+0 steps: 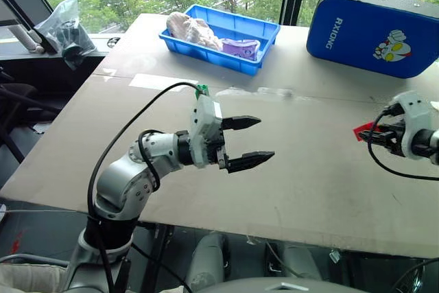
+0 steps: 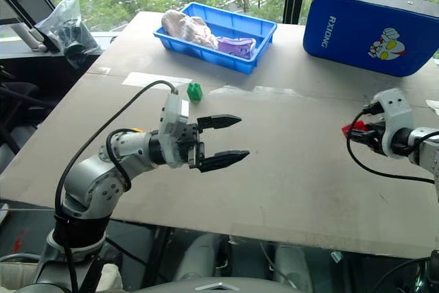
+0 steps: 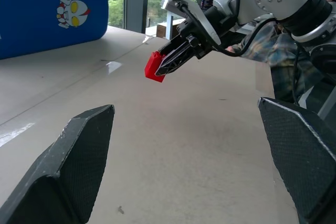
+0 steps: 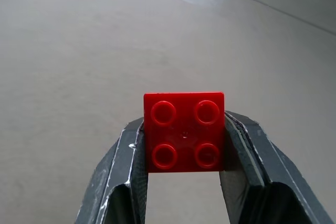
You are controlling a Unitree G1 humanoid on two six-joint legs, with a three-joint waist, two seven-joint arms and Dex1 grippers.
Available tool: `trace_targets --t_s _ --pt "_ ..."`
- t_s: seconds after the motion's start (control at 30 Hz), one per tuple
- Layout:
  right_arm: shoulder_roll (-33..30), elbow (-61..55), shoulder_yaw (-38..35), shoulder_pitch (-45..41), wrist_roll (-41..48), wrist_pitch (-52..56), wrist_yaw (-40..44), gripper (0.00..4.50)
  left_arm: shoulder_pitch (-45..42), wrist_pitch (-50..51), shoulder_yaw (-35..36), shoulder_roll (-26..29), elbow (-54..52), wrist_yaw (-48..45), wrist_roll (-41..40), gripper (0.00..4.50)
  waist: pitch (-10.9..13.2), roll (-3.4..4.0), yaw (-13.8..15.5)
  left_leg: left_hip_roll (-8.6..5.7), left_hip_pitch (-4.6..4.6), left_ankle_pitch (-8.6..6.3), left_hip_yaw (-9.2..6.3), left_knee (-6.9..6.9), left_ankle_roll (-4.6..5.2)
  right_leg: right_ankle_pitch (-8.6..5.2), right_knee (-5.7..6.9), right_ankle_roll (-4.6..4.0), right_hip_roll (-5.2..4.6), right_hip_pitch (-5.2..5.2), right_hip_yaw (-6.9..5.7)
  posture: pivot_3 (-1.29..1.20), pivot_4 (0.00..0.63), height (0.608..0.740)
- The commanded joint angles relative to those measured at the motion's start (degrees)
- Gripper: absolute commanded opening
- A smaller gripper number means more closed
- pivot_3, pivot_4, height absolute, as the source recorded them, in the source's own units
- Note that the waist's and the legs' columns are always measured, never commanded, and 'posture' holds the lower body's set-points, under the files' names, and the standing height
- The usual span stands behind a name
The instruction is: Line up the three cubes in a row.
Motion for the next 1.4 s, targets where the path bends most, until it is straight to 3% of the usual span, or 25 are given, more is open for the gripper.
trace_targets --t_s 0.03,0.13,0.3,0.53,0.87,1.4 --pt "-1.55 -4.46 7.04 -2.14 1.51 -12.45 12.28 1.34 4.98 -1.10 6.23 2.01 -3.72 1.63 -1.68 4.50 0.01 -0.01 -0.43 0.00 0.00 0.00 -0.03 0.00 0.00 0.00 0.00 0.00 0.01 0.00 0.01 0.00 0.150 0.740" --pt "-1.02 -1.92 17.14 -7.24 -3.55 -23.19 19.89 1.34 10.77 -1.39 10.59 5.02 -5.87 1.96 -1.18 4.50 0.07 -0.07 -0.98 0.03 0.00 0.00 -0.10 0.00 0.00 -0.01 0.00 -0.01 0.01 0.00 0.00 0.00 0.150 0.740" --pt "0.44 4.20 31.48 -17.35 -11.76 -30.95 29.35 1.34 18.64 -0.44 17.16 10.75 -8.01 -1.29 -3.46 4.50 0.13 -0.11 -1.10 0.11 -0.01 -0.01 -0.09 0.07 -0.01 -0.12 -0.01 -0.20 -0.08 -0.01 -0.04 0.00 0.150 0.740" --pt "5.23 14.77 42.88 -27.57 -21.44 -30.50 33.16 1.34 25.32 -1.21 21.04 12.96 -11.15 -1.43 -4.57 4.50 0.15 -0.13 -0.72 0.10 -0.07 -0.01 -0.13 0.08 -0.03 -0.01 0.00 -0.42 -0.27 -0.04 -0.16 0.00 0.150 0.740" --pt "9.27 16.34 44.60 -29.23 -26.40 -25.78 32.98 1.34 27.05 -0.72 22.81 13.16 -12.58 0.58 -5.66 4.50 0.16 -0.10 -1.05 0.11 -0.06 -0.01 -0.13 0.07 -0.07 0.00 0.05 -0.42 -0.37 -0.05 -0.25 0.00 0.150 0.740" --pt "12.10 16.92 44.43 -29.59 -30.86 -22.96 31.30 1.34 28.04 -0.59 22.75 18.58 -10.63 -5.85 -7.04 4.50 0.19 -0.06 -1.03 0.09 -0.07 -0.05 -0.12 0.05 -0.15 -0.02 0.04 -0.43 -0.39 -0.06 -0.49 0.00 0.150 0.740"
